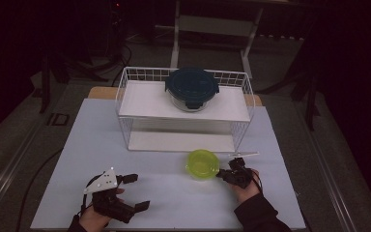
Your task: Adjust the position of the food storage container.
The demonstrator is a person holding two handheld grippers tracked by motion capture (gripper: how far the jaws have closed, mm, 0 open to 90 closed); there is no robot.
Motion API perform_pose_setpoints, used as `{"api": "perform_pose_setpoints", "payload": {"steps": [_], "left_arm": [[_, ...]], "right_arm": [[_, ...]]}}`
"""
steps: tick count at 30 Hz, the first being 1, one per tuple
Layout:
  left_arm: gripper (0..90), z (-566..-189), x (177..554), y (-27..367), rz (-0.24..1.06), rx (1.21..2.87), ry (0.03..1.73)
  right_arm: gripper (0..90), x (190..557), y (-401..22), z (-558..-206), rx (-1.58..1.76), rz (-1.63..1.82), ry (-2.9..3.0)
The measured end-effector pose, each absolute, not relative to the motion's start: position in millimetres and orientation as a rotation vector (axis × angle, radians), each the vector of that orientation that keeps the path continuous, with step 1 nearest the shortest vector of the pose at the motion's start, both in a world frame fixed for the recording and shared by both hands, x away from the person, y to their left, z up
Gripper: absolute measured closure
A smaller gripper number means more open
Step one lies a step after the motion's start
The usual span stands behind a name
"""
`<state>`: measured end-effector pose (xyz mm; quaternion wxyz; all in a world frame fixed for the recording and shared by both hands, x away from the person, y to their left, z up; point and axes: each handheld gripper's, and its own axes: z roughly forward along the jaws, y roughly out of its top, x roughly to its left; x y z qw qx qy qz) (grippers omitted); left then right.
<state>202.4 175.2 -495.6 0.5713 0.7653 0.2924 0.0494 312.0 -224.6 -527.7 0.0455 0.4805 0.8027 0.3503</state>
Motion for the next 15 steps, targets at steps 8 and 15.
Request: {"api": "perform_pose_setpoints", "payload": {"steps": [8, 15], "left_arm": [[0.0, -496, 202, 175, 0.114, 1.793, 0.687], [0.0, -496, 202, 176, 0.114, 1.794, 0.685]], "right_arm": [[90.0, 316, -209, -530, 1.431, 1.056, 2.48], [90.0, 321, -194, -531, 1.408, 1.07, 2.499]]}}
